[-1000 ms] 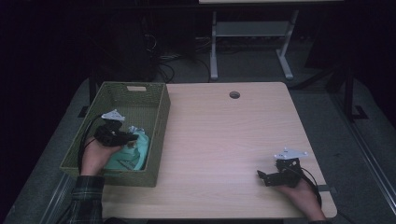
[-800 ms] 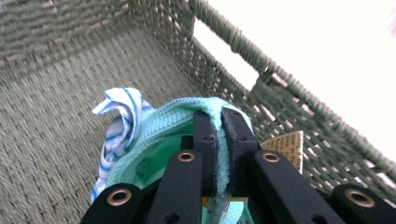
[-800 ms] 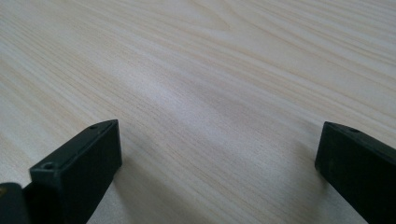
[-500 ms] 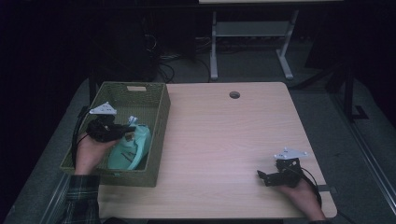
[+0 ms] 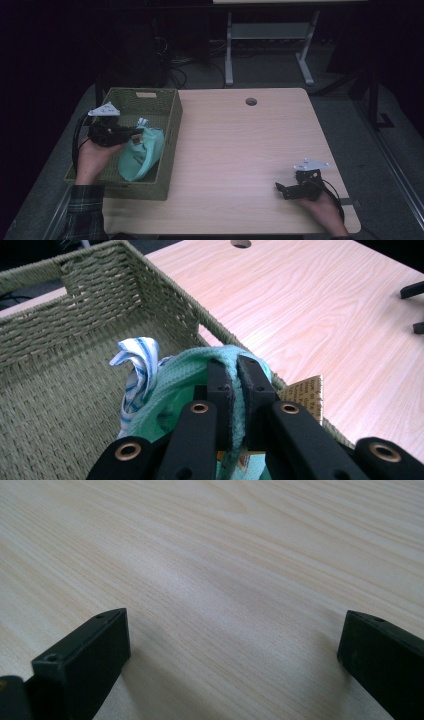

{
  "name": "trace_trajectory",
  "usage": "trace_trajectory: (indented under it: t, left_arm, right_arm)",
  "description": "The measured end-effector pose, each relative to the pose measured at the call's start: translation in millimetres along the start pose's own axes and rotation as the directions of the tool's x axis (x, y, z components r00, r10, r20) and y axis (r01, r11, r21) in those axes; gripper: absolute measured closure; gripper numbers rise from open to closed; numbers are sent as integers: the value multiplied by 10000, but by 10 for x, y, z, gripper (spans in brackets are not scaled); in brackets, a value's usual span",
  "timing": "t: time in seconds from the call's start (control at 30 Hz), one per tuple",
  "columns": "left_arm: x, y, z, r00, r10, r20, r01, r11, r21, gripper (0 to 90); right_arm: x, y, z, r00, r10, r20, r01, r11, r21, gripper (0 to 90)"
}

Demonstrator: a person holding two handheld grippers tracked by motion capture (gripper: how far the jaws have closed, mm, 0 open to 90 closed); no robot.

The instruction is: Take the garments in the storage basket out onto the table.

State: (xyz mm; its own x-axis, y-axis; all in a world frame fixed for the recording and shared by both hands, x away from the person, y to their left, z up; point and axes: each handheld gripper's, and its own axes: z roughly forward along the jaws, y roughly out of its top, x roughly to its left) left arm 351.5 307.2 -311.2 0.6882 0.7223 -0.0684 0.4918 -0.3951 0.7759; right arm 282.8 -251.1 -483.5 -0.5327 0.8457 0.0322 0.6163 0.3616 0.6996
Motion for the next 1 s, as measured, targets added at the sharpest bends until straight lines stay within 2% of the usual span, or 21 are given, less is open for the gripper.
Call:
trace_trajectory:
  t: [0.3,0.5,0.73,1.0]
  left_arm:
    - [-24,173,-106,9997,43,226,-32,9988,-485,847]
    - [-69,318,-139,9992,210,331,-188,9976,-660,846]
    - [-91,433,-173,9992,286,294,-260,9961,-844,848]
    - [-190,637,-201,9976,593,363,-550,9926,-1086,849]
  right_arm:
    - [-2,0,0,10000,-34,3,34,10000,-2,0]
    - [-3,0,0,10000,-35,0,35,10000,-6,0]
    - [-3,0,0,10000,-43,1,43,10000,-6,0]
    - [-3,0,-1,10000,-31,5,31,10000,-1,0]
